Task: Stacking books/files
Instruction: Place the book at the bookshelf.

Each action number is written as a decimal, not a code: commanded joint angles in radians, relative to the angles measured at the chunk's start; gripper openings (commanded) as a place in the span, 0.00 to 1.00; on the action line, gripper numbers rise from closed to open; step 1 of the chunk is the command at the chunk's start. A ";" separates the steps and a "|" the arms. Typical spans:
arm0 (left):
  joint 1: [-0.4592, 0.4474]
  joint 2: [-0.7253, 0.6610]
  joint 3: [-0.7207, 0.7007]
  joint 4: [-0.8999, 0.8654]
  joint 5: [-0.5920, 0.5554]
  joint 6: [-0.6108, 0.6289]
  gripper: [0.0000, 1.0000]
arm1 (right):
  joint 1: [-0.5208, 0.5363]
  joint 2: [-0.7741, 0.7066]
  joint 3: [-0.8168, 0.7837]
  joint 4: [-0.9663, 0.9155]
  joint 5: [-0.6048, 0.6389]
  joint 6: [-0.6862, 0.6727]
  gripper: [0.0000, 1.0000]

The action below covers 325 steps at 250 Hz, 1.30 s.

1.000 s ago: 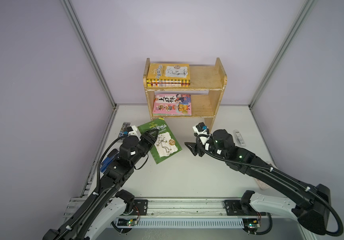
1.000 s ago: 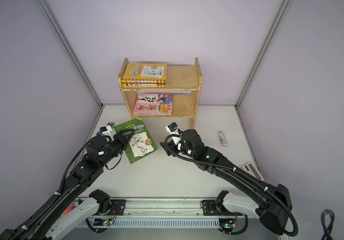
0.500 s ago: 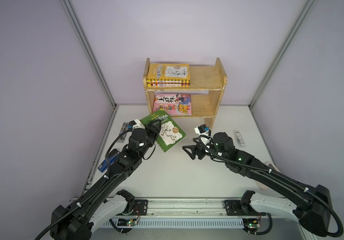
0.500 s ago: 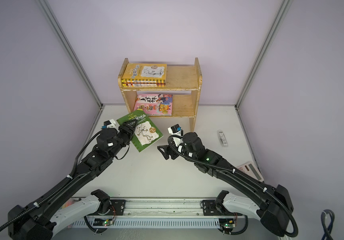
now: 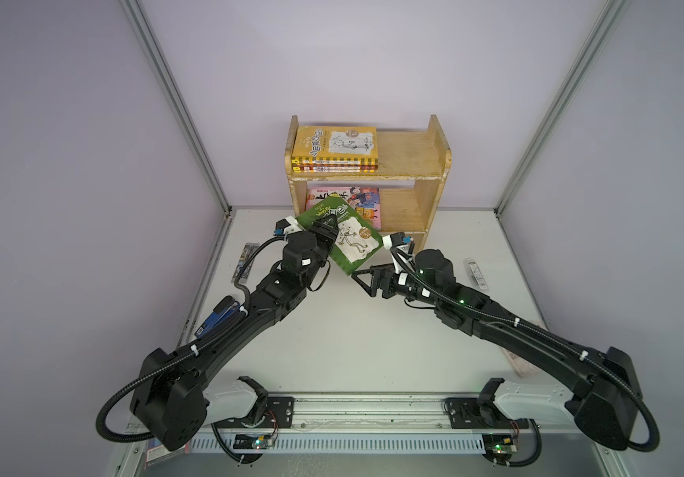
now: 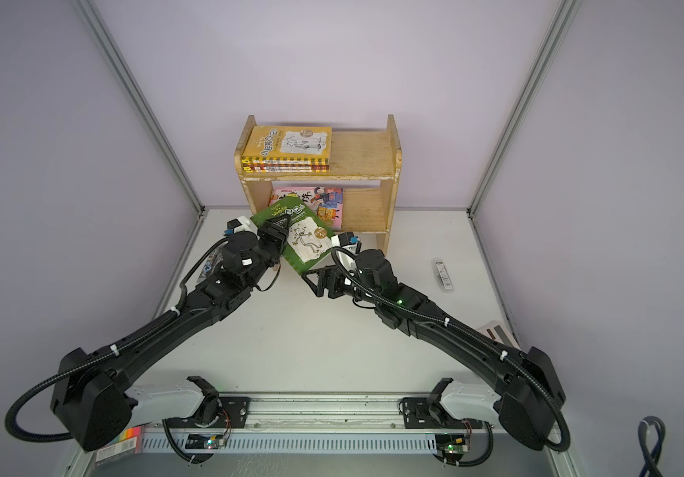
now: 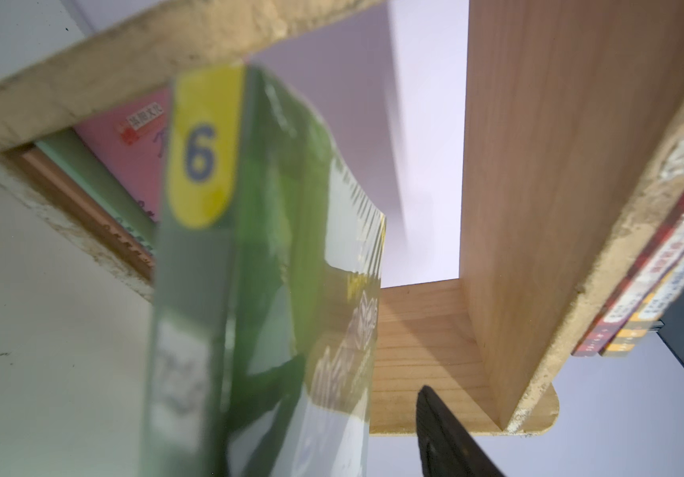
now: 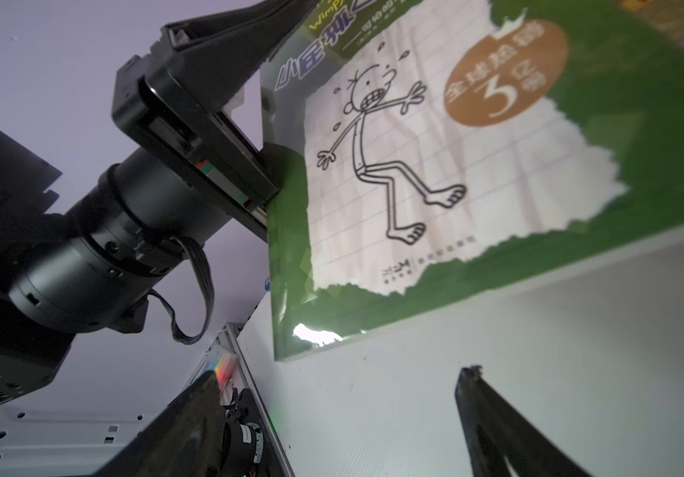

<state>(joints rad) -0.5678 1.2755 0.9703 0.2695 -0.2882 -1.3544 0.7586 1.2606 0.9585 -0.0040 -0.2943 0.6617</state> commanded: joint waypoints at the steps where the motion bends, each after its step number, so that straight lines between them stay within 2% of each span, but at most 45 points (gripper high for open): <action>1: -0.009 0.039 0.042 0.114 -0.050 0.009 0.00 | -0.012 0.034 0.037 0.070 0.005 0.017 0.89; 54: -0.014 0.114 0.091 0.122 -0.110 -0.001 0.00 | -0.017 0.135 0.163 -0.011 0.011 -0.085 0.87; 152: -0.024 0.262 0.186 0.132 -0.212 -0.036 0.00 | -0.016 0.221 0.307 -0.219 0.261 -0.333 0.89; 206: -0.030 0.318 0.226 0.109 -0.234 -0.045 0.00 | -0.019 0.300 0.377 -0.246 0.454 -0.400 0.89; 325: -0.001 0.335 0.224 0.019 -0.212 -0.063 0.00 | -0.047 0.432 0.507 -0.217 0.553 -0.456 0.90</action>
<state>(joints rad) -0.5777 1.6096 1.1915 0.3134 -0.5278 -1.4147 0.7231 1.6699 1.4296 -0.2920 0.1417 0.2207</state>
